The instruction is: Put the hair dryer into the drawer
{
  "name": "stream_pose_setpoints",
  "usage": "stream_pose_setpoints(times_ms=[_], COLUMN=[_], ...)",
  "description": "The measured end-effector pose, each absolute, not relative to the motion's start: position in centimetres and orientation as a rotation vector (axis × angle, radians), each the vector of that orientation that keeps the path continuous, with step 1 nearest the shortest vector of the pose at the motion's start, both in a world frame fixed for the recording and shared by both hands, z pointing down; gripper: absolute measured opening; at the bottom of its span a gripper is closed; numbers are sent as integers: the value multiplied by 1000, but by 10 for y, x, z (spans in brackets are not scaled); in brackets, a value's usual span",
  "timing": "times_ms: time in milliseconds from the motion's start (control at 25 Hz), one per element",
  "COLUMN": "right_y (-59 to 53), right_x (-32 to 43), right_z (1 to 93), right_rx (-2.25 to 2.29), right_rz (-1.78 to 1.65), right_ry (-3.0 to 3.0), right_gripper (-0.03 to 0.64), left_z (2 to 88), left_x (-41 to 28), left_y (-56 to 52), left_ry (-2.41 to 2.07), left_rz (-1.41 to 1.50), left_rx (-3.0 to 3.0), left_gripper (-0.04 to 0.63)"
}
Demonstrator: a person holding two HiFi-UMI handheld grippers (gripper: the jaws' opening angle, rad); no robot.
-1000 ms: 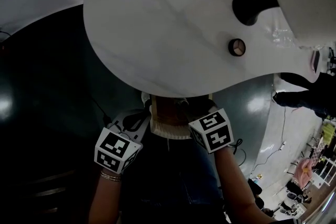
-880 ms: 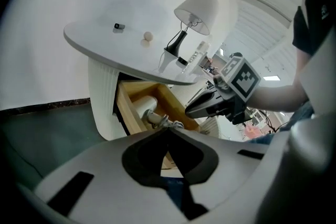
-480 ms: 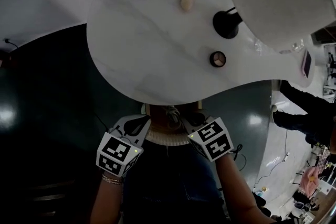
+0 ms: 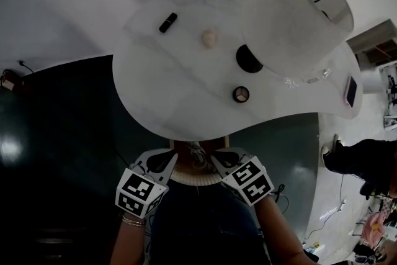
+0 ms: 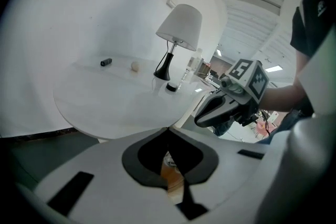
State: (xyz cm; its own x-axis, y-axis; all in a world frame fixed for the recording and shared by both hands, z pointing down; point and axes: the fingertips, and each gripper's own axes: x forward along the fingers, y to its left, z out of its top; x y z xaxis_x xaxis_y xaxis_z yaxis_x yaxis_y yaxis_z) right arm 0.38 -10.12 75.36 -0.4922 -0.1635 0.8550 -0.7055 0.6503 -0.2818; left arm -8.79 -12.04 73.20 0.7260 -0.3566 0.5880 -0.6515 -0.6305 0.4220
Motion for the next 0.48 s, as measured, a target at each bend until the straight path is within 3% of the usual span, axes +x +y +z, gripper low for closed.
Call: stream_pose_setpoints(times_ms=[480], right_y=[-141], right_x=[12], right_z=[687], right_rx=[852], right_rz=[666], right_ry=[-2186], right_gripper=[26], left_z=[683], left_x=[-80], left_y=[-129], left_ry=[-827], left_rz=[536], left_rx=[2355], left_gripper=[20])
